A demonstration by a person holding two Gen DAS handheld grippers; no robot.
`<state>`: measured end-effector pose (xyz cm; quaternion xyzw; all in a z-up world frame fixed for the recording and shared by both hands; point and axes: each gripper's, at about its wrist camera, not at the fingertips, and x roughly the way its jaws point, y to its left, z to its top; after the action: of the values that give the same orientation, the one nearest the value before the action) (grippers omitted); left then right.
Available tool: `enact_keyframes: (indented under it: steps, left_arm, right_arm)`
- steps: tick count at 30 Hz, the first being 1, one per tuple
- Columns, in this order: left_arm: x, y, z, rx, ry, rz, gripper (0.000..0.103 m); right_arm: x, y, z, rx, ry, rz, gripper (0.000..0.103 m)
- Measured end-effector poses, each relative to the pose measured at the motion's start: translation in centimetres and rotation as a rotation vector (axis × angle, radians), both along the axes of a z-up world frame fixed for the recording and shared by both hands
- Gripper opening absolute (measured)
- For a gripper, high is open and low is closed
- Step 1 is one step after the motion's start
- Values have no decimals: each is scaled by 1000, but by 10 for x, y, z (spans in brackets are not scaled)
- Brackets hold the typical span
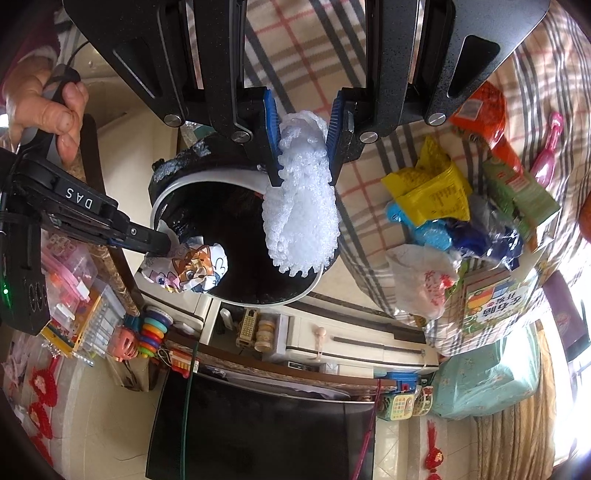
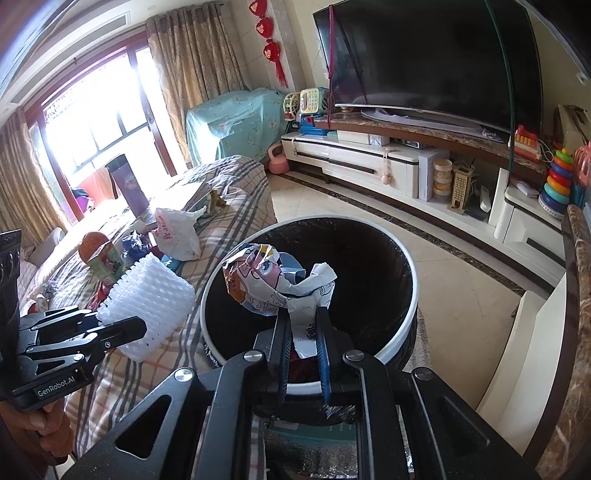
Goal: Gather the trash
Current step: 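Carry the foam net and the wrapper over the black bin with both grippers, then open both grippers to drop the foam net and wrapper into the bin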
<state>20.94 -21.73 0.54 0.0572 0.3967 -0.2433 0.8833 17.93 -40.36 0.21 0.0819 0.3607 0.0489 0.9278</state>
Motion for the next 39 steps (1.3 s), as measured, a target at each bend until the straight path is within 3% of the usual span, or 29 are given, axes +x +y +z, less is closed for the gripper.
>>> enact_keyframes:
  steps: [30, 31, 34, 35, 36, 39]
  left_arm:
    - [44, -59, 15, 50, -27, -73, 22]
    - [45, -60, 15, 53, -25, -74, 24]
    - [48, -62, 11, 65, -15, -67, 51]
    - [48, -62, 10, 69, -16, -60, 61]
    - [47, -61, 9, 69, -18, -55, 64]
    - [45, -56, 5, 77, -8, -44, 66]
  right_arm:
    - [38, -27, -1, -49, 40, -13, 16]
    - [39, -28, -2, -47, 45, -11, 17]
    - [42, -32, -6, -30, 63, -11, 20]
    - [42, -33, -6, -24, 64, -12, 27]
    - [41, -34, -7, -21, 63, -14, 34]
    - [37, -33, -6, -6, 58, -16, 42]
